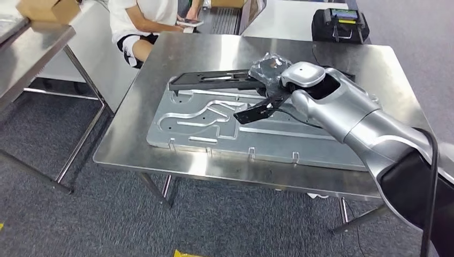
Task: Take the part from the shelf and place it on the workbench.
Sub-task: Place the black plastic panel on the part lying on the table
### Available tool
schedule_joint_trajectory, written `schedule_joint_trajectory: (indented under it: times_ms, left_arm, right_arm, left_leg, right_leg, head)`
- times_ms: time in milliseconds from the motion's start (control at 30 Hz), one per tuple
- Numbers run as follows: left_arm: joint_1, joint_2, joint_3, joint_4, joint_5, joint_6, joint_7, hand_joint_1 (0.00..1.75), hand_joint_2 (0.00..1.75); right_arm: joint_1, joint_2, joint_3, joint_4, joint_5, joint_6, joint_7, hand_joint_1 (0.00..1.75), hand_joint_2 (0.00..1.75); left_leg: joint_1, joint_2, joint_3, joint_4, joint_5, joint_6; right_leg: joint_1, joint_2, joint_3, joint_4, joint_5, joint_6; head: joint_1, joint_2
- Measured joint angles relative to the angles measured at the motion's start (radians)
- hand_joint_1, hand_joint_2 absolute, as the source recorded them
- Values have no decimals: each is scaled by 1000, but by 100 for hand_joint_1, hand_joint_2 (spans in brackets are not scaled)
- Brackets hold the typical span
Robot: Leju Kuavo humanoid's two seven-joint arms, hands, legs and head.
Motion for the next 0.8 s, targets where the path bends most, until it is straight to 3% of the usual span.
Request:
schedule_joint_trajectory:
  times_ms: [67,100,133,200,267,300,433,500,567,600,633,667,733,800]
  left_arm:
    - [1,0,0,1,0,0,0,0,175]
    - [2,0,0,1,0,0,0,0,175]
    - [2,1,0,1,0,0,0,0,175]
    - [2,1,0,1,0,-1,0,0,175]
    - [2,1,0,1,-1,-1,0,0,175]
    - [2,1,0,1,-1,-1,0,0,175]
    - [2,2,0,1,-2,-1,-1,0,175]
    - [2,2,0,1,-2,-1,-1,0,175]
    - [2,2,0,1,-2,-2,0,0,175]
    - [2,2,0,1,-3,-2,1,0,175]
    - [2,2,0,1,-4,-2,2,0,175]
    - [2,2,0,1,-6,-2,2,0,175]
    - [3,1,0,2,-10,-4,2,0,175]
    - [3,1,0,2,-12,-6,3,0,175]
  right_arm:
    - [1,1,1,0,0,0,0,175,175]
    - [4,1,2,0,0,0,-1,175,175]
    - [6,1,2,0,0,0,-1,175,175]
    - [7,1,2,0,0,0,-2,175,175]
    - [5,1,2,0,0,0,-1,175,175]
    - [5,1,2,0,-1,0,-1,175,175]
    - [4,0,3,0,-1,0,-2,175,175]
    - [3,-1,3,0,-2,-1,-2,175,175]
    - [9,-2,3,0,-3,-2,-2,175,175]
    - [14,-3,4,0,-3,-2,-2,175,175]
    - [19,-4,5,0,-3,-2,-3,175,175]
    - [23,-4,6,0,-4,-2,-3,175,175]
    - [26,-4,7,0,-6,-4,-3,175,175]
    - [29,-4,7,0,-9,-7,-4,175,175]
  left_leg:
    - [2,0,-71,130,-47,-7]
    - [3,0,-95,166,-49,-9]
    - [5,1,-102,165,-32,-11]
    - [8,2,-62,58,44,-11]
    - [6,3,-8,-56,89,-6]
    - [4,3,5,-84,91,-3]
    - [4,0,18,-100,81,19]
    - [6,2,28,-107,79,31]
    - [6,1,34,-107,74,38]
    - [5,0,37,-107,71,40]
    - [5,-1,41,-107,68,40]
    - [5,-3,47,-107,64,40]
    - [3,-4,58,-106,55,36]
    - [0,-5,60,-105,49,30]
  right_leg:
    - [1,0,2,3,-5,-6]
    - [1,1,4,5,-9,-6]
    - [0,2,7,7,-13,-5]
    - [-1,3,15,12,-25,1]
    - [2,3,20,20,-37,12]
    - [4,2,20,22,-40,17]
    - [2,1,16,34,-55,35]
    - [-1,1,-24,119,-97,42]
    - [-1,2,-96,249,-142,45]
    - [-1,2,-125,291,-146,46]
    - [-1,2,-137,297,-131,46]
    - [-1,2,-131,266,-98,44]
    - [1,2,-83,138,-17,35]
    - [7,2,-41,43,15,26]
  head:
    - [0,0]
    - [0,0]
    - [0,0]
    - [0,0]
    - [0,0]
    - [0,0]
    - [0,0]
    - [0,0]
    - [0,0]
    - [0,0]
    - [0,0]
    - [0,0]
    - [0,0]
    - [1,0]
